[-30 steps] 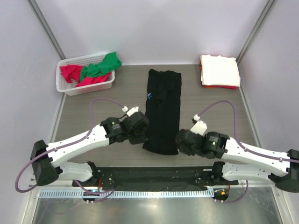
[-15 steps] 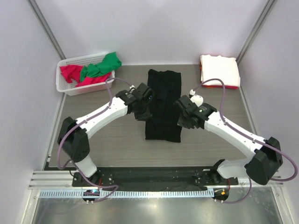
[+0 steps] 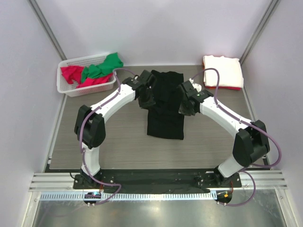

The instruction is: Fold and stack the t-shirts

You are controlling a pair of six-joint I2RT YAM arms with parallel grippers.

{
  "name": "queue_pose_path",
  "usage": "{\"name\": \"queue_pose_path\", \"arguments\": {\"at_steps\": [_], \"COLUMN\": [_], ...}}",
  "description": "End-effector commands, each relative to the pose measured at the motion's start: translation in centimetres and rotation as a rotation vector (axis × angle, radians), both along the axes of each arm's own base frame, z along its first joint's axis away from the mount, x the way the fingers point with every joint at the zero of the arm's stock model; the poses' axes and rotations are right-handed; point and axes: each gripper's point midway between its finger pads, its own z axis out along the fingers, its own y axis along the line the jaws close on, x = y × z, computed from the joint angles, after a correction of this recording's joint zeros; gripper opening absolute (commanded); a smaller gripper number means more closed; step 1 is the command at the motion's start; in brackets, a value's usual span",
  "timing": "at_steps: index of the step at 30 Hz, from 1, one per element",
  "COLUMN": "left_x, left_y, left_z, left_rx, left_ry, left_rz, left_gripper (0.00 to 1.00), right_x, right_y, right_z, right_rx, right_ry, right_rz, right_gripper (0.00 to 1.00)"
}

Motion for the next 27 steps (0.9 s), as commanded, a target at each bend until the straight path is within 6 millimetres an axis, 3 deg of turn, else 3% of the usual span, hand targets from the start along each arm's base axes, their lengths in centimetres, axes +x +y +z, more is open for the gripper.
{"name": "queue_pose_path", "arguments": {"at_steps": [1,15,21,22,23,24,25,26,27], "left_x": [1.4,4.1,6.3,6.5,7.2,7.6,8.0,8.0,9.1], "left_y": [0.7,0.9,0.6,0.4,0.3,0.1,0.1,0.7,0.5], "left_z": [0.3,-4.4,-4.4,-4.9,-4.1,-3.5,-3.4,-2.8,-0.5], "left_rx": [0.018,-0.002,-0.019,-0.014,-0.022,-0.029,-0.029,-0.022,-0.042], "left_ry": [-0.003,0.074,0.065,0.078,0.064,0.055,0.054,0.067,0.017], "left_rz": [-0.019,0.007,0.013,0.005,0.002,-0.002,-0.008,0.001,0.002], "left_gripper": [0.0,0.0,0.0,0.05,0.12,0.22,0.4,0.49,0.57], "right_x": [3.1,5.8,7.6,8.0,8.2,8.7,9.4,9.7,10.1], "right_y": [0.8,0.8,0.8,1.1,1.2,1.1,1.4,1.4,1.4], "right_z": [2.1,-1.9,-3.2,-2.9,-3.1,-3.1,-2.2,-1.7,-0.9], "right_rx": [0.012,-0.01,-0.018,-0.001,0.001,0.002,0.007,0.007,0.005], "right_ry": [-0.079,-0.002,0.018,0.016,0.02,0.018,-0.004,-0.013,-0.029], "right_rz": [0.048,0.065,0.059,0.064,0.068,0.065,0.07,0.075,0.077], "right_gripper": [0.01,0.01,0.03,0.1,0.32,0.46,0.7,0.76,0.78]}}
